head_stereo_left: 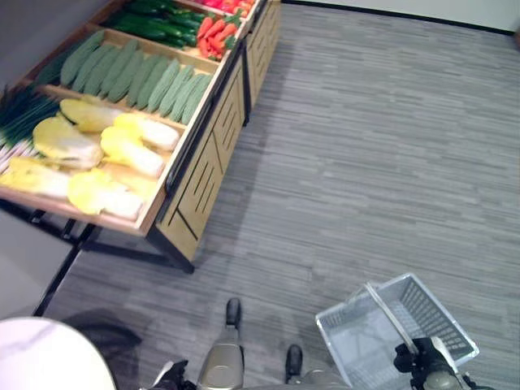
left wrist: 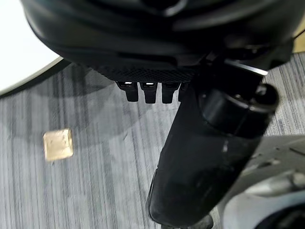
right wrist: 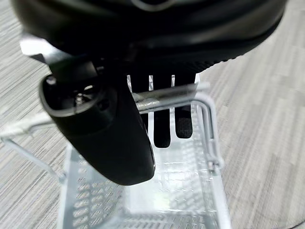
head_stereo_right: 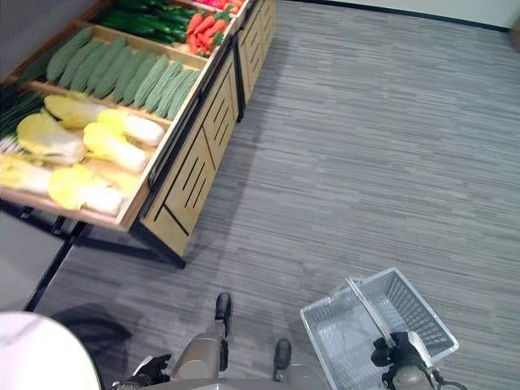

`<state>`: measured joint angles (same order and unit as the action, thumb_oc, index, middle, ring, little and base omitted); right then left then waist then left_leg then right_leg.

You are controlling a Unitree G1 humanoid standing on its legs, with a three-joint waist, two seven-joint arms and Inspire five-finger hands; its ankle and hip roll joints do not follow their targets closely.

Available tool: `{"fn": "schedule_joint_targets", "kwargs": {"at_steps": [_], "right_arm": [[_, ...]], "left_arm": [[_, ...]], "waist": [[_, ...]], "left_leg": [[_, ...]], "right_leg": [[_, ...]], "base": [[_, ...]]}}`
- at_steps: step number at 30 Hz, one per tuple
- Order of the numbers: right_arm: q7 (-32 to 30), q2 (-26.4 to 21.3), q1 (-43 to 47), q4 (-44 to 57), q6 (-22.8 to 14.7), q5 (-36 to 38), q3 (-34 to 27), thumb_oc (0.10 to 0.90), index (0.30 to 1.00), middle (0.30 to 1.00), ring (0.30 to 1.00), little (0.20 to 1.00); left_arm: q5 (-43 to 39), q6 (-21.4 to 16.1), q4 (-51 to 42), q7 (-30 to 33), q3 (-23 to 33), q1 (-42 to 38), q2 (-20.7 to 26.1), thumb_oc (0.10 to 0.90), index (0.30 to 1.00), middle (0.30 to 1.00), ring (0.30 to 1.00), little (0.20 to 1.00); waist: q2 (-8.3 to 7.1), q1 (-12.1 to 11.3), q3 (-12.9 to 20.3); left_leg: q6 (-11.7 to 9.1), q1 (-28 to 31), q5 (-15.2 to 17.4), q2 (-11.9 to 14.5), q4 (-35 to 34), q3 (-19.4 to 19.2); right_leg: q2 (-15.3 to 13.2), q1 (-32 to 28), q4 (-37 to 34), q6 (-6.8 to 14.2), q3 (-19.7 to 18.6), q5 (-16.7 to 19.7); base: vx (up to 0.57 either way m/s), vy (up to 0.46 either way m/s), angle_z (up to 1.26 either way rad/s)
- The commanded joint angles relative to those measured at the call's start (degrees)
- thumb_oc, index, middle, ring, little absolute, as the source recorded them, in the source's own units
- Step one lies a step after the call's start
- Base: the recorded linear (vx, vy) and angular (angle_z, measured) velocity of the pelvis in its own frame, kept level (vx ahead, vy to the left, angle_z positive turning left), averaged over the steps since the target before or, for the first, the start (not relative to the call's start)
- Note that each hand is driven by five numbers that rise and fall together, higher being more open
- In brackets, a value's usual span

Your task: Get the vegetables into the basket

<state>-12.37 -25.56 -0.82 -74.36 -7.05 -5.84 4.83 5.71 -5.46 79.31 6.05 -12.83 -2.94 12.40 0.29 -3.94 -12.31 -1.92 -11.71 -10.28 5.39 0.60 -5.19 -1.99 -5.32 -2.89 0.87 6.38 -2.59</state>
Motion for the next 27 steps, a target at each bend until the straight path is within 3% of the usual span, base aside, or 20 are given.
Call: {"fn": "schedule_joint_targets", "kwargs": {"at_steps": [1,4,5,7,10,13,14,16,19,21,24,27], "right_arm": [[-2.31,-4.14,1.69,2.88,-1.26,1.23,-1.18,0.400,0.300,0.300,0.300,0.300],[-2.14,-3.46,2.57,3.13,-1.20,0.88,-0.07,0.400,0.300,0.300,0.300,0.300],[-2.31,-3.03,3.69,3.52,-1.08,0.48,0.73,0.400,0.300,0.300,0.300,0.300],[-2.39,-2.79,4.58,4.07,-1.18,0.37,1.18,0.400,0.300,0.300,0.300,0.300],[-2.31,-2.51,5.39,3.83,-1.19,0.21,1.74,0.400,0.300,0.300,0.300,0.300],[-2.38,-2.52,5.77,3.65,-1.35,0.21,1.79,0.400,0.300,0.300,0.300,0.300],[-2.42,-2.48,5.93,3.90,-1.47,0.40,1.67,0.400,0.300,0.300,0.300,0.300],[-2.61,-2.56,6.04,4.19,-1.58,0.60,1.64,0.400,0.300,0.300,0.300,0.300],[-2.76,-2.59,6.22,4.79,-1.51,0.53,1.70,0.400,0.300,0.300,0.300,0.300],[-2.29,-2.71,6.00,3.90,-1.38,0.12,1.36,0.400,0.300,0.300,0.300,0.300],[-1.49,-2.53,5.12,3.46,-1.17,-0.61,1.27,0.400,0.300,0.300,0.300,0.300],[-0.95,-2.57,4.42,3.01,-1.12,-1.08,1.42,0.400,0.300,0.300,0.300,0.300]], "left_arm": [[1.02,-1.13,-0.94,0.85,0.11,-1.02,3.22,0.900,1.000,1.000,1.000,1.000],[0.35,-1.23,-1.52,0.90,0.64,-1.21,3.85,0.900,1.000,1.000,1.000,1.000],[-0.64,-1.33,-2.20,1.08,0.93,-1.68,4.40,0.900,1.000,1.000,1.000,1.000],[-1.02,-1.30,-2.62,1.30,1.11,-2.05,4.88,0.900,1.000,1.000,1.000,1.000],[-1.55,-1.23,-2.67,1.21,1.19,-2.28,5.28,0.900,1.000,1.000,1.000,1.000],[-1.59,-1.19,-2.38,1.25,1.20,-2.34,5.36,0.900,1.000,1.000,1.000,1.000],[-1.18,-1.19,-1.96,1.31,1.11,-2.44,5.39,0.900,1.000,1.000,1.000,1.000],[-0.50,-1.24,-1.49,1.46,0.93,-2.81,5.39,0.900,1.000,1.000,1.000,1.000],[-0.30,-1.41,-1.28,1.46,1.02,-3.18,5.35,0.900,1.000,1.000,1.000,1.000],[0.40,-1.56,-0.34,1.43,1.40,-3.35,5.13,0.900,1.000,1.000,1.000,1.000],[0.12,-1.39,0.87,1.27,2.52,-2.54,4.77,0.900,1.000,1.000,1.000,1.000],[-1.53,-1.17,1.08,1.36,4.24,-1.28,4.23,0.900,1.000,1.000,1.000,1.000]], "waist": [[-3.21,-0.64,0.84],[-3.92,-0.88,0.76],[-4.39,-1.05,0.42],[-4.50,-1.24,0.04],[-4.06,-1.28,-0.45],[-3.47,-0.68,-0.88],[-2.97,0.10,-1.26],[-2.96,1.01,-1.73],[-3.08,2.08,-2.41],[-3.41,3.14,-2.27],[-3.84,3.44,-1.46],[-3.88,2.37,-0.09]], "left_leg": [[0.81,-2.37,1.71,-2.29,2.32,-0.43],[1.79,-1.97,3.02,-3.05,2.65,-1.33],[2.74,-1.21,4.33,-3.84,2.58,-1.83],[3.53,-0.44,5.48,-4.29,2.72,-2.48],[4.66,2.27,7.45,-4.90,2.83,-2.60],[4.73,4.51,8.20,-4.96,2.16,-2.54],[4.25,6.14,8.83,-4.81,1.75,-1.83],[3.51,7.69,9.95,-4.85,1.74,-0.68],[2.54,9.36,11.84,-4.59,2.63,1.05],[1.38,11.72,14.12,-4.52,4.62,3.93],[0.40,14.42,15.26,-3.84,5.64,6.98],[-0.99,16.60,14.73,-1.56,5.67,9.51]], "right_leg": [[-5.87,1.97,12.19,5.96,-3.17,3.39],[-6.84,3.38,14.20,6.89,-3.99,6.44],[-7.65,5.47,16.96,7.60,-4.12,10.22],[-8.03,6.89,20.35,8.14,-3.65,12.93],[-8.22,9.73,25.74,8.14,-1.67,14.87],[-8.78,12.53,25.80,7.48,0.41,14.26],[-8.76,14.66,22.77,6.86,1.46,11.97],[-9.25,17.16,17.31,6.92,1.04,11.44],[-10.26,18.11,11.50,7.68,-0.61,12.97],[-12.08,20.63,5.90,8.85,-5.11,16.15],[-11.91,20.65,5.27,9.70,-6.78,18.22],[-10.22,19.25,7.55,8.85,-4.49,15.31]], "base": [[0.17,0.173,-0.27],[0.14,0.159,-0.32],[0.13,0.165,-0.21],[0.17,0.195,-0.09],[0.18,0.160,-0.16],[0.17,0.063,0.01],[0.24,-0.011,0.20],[0.31,-0.076,0.12],[0.28,-0.156,0.53],[0.42,-0.233,0.44],[0.35,-0.248,0.60],[0.26,-0.314,0.84]]}}
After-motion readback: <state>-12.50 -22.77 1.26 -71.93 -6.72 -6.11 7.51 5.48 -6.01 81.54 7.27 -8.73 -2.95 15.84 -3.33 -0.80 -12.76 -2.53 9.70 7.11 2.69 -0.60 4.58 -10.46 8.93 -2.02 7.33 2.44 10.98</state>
